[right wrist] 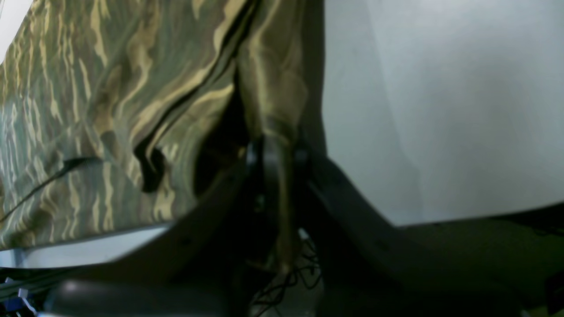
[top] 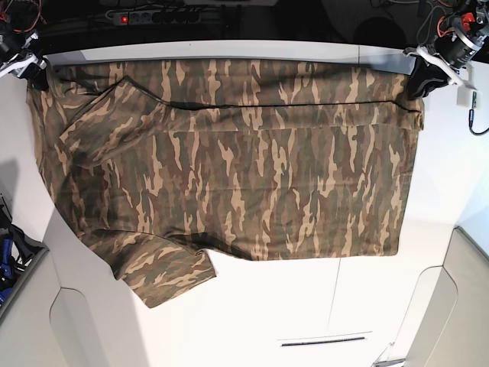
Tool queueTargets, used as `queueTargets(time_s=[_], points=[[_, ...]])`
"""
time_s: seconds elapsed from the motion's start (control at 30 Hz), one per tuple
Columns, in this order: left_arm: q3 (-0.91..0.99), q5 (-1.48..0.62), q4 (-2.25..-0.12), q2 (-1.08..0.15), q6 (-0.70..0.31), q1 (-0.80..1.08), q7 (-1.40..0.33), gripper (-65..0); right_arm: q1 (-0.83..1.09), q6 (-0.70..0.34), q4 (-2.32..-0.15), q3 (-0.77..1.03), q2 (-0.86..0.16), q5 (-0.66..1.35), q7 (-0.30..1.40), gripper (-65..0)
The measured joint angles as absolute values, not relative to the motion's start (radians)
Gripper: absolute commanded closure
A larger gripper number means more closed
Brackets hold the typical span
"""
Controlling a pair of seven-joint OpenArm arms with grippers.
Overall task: Fold the T-shirt properly
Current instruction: 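Lay the held edge down and open both grippers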
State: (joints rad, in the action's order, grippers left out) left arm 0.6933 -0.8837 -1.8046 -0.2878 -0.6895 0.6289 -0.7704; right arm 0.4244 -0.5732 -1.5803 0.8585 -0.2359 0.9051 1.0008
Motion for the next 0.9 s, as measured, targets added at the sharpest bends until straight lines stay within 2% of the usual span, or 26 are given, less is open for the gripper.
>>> queueTargets(time_s=[0.2,0.27,0.37,0.43,0.47,0.67,0.9], points=[[0.693,-0.884,-1.805,-0.288,-0.69,0.643,-0.788,0.0,0.424,-0.573,-1.58,0.859,-0.236,0.905,1.0,0.0],[0.693,-0.881,-1.805,-0.287,-0.69,0.643,-0.808,-4.3,0.424,-0.573,-1.58,0.859,-0.236,0.905,1.0,0.0],[0.693,-0.883,-1.805,-0.288,-0.689,0.643,-0.807,-17.0,0.424,-0.573,-1.58,0.859,-0.236,0.883,0.962,-22.4],[0.693,-0.882,-1.805,-0.288,-0.69,0.643,-0.808,-22.2,0.424,-0.573,-1.58,0.859,-0.236,0.843,0.899,-31.2],[0.693,-0.881,-1.805,-0.288,-0.69,0.643,-0.813,-22.7,0.424,-0.573,-1.58,0.859,-0.236,0.83,0.865,-32.9],[0.736,-0.883,-1.805,-0.286,-0.69,0.639,-0.823,-23.2,0.412,-0.573,-1.58,0.859,-0.301,0.788,0.774,-33.0],[0.867,-0.884,-1.806,-0.289,-0.69,0.597,-0.823,-29.3,0.269,-0.547,-1.58,0.862,-0.367,0.704,0.756,-33.0]])
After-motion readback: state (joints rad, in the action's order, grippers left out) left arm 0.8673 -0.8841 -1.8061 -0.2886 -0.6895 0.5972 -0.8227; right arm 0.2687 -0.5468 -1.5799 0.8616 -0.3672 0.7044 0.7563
